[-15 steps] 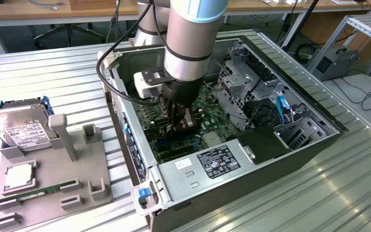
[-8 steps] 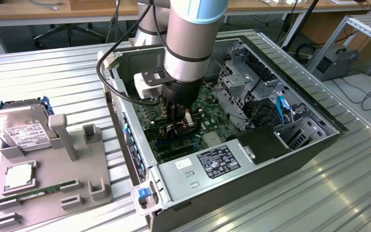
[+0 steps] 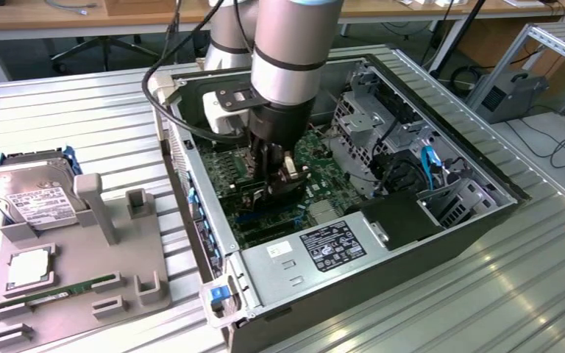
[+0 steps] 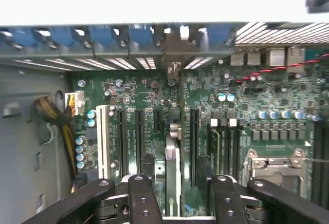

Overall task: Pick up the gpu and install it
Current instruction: 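Insert the gpu into the slot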

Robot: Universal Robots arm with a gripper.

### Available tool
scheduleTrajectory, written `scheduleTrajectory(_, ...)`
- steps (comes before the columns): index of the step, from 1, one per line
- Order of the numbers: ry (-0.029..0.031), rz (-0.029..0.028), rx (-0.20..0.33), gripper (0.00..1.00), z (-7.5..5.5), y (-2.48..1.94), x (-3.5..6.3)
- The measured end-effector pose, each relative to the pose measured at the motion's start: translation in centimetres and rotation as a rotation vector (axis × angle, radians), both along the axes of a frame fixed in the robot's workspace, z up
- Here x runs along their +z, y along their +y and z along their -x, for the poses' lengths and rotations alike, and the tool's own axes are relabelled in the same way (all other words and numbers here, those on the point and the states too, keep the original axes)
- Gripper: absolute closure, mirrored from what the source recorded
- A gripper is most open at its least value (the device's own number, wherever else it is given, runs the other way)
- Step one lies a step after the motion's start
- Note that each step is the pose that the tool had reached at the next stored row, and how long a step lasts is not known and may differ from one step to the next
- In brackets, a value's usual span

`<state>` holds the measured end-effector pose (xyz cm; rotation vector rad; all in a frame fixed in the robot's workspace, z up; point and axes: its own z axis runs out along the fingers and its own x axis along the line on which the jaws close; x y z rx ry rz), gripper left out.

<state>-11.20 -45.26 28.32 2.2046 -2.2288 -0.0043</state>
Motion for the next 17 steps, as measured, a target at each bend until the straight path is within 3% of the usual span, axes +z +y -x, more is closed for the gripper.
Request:
scheduleTrajectory(3, 0.0, 0.0042, 0.001, 0.54, 0.0, 0.36, 0.91)
scheduleTrajectory(5, 0.0004, 0.0042, 0.003, 0.56, -0.1, 0.45, 0.96)
scheduleTrajectory(7, 0.0022, 0.0042, 0.011, 0.69, -0.4, 0.46, 0.96)
scheduleTrajectory(8, 0.0032, 0.0042, 0.015, 0.69, -0.6, 0.47, 0.95)
scheduleTrajectory(10, 0.0055, 0.0042, 0.021, 0.81, -1.0, 0.47, 0.94)
scheduleTrajectory(12, 0.0083, 0.0042, 0.026, 0.87, -1.5, 0.47, 0.94)
scheduleTrajectory(17, 0.0156, 0.004, 0.044, 0.89, -3.1, 0.48, 0.91)
